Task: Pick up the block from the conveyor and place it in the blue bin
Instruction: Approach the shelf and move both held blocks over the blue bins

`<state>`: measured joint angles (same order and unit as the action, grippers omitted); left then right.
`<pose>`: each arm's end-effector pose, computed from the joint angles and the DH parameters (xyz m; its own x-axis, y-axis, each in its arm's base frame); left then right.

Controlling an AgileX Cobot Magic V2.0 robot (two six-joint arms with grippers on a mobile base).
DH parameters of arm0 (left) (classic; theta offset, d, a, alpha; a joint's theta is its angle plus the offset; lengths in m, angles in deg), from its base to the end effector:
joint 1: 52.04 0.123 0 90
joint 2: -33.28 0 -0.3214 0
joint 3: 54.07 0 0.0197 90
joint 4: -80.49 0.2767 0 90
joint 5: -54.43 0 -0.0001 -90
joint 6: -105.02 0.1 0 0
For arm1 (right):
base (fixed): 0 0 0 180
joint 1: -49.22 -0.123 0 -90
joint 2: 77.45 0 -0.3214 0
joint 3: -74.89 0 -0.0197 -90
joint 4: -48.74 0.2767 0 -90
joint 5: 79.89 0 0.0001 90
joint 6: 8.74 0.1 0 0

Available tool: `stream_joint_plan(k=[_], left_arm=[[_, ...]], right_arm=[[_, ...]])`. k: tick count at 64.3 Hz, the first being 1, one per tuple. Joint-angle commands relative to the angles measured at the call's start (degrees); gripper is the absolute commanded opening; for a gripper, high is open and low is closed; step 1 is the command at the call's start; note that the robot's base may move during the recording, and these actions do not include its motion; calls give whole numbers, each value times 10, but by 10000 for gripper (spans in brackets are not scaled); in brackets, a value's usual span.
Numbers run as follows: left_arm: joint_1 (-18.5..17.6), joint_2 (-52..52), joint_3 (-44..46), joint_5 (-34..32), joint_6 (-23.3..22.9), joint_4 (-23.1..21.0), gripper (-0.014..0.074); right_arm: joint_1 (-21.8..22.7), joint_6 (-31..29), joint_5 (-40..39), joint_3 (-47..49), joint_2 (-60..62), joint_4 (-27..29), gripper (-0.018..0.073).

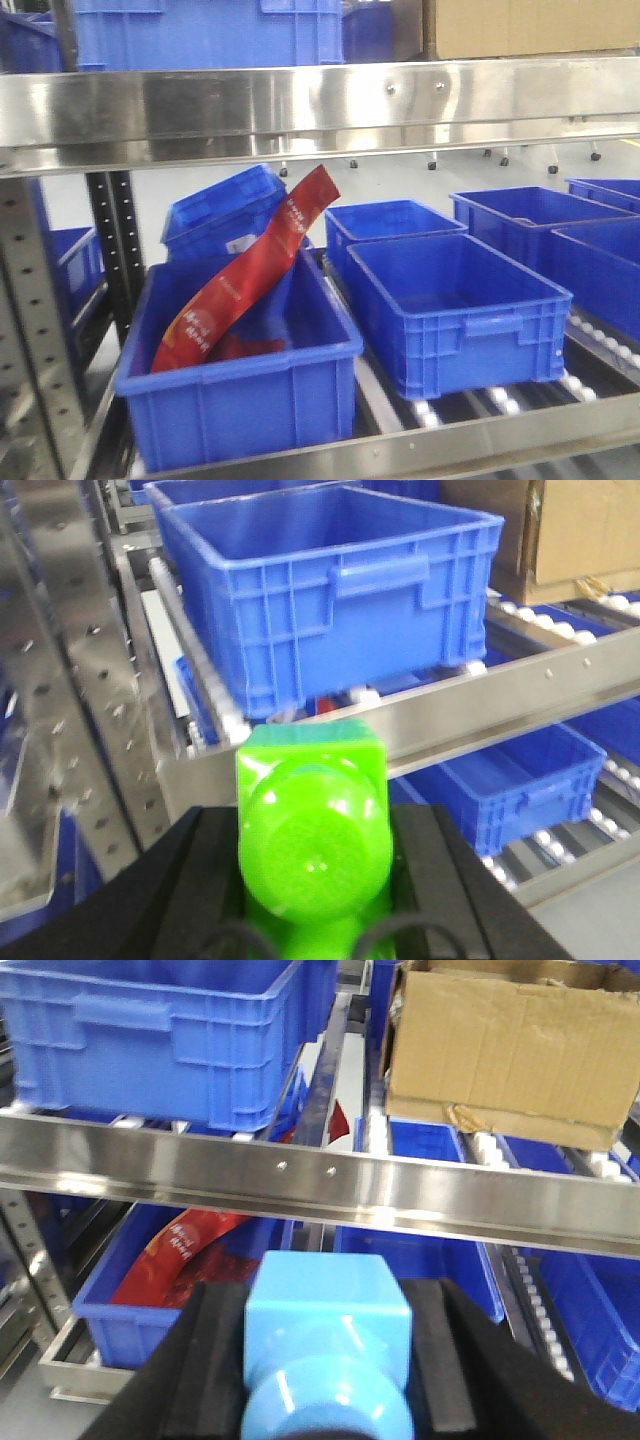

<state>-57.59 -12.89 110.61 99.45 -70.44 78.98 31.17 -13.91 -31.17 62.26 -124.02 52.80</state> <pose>0.1063 -0.0122 0.4757 -0.2752 0.0876 -0.9574 0.1314 0.9899 0.0528 0.0950 0.0366 0.4843 -0.2756 -0.1354 -0.9517 -0.3699 0.9287 -0.0250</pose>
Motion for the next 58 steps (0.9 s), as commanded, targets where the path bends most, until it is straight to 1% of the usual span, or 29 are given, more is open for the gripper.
stream_joint_plan(k=[1, 58], left_arm=[[-3, 3, 1, -10, -2, -4, -111], [-3, 1, 1, -10, -2, -4, -111]], right_arm=[[0, -1, -7, 4, 2, -7, -153], [0, -1, -7, 4, 2, -7, -153]])
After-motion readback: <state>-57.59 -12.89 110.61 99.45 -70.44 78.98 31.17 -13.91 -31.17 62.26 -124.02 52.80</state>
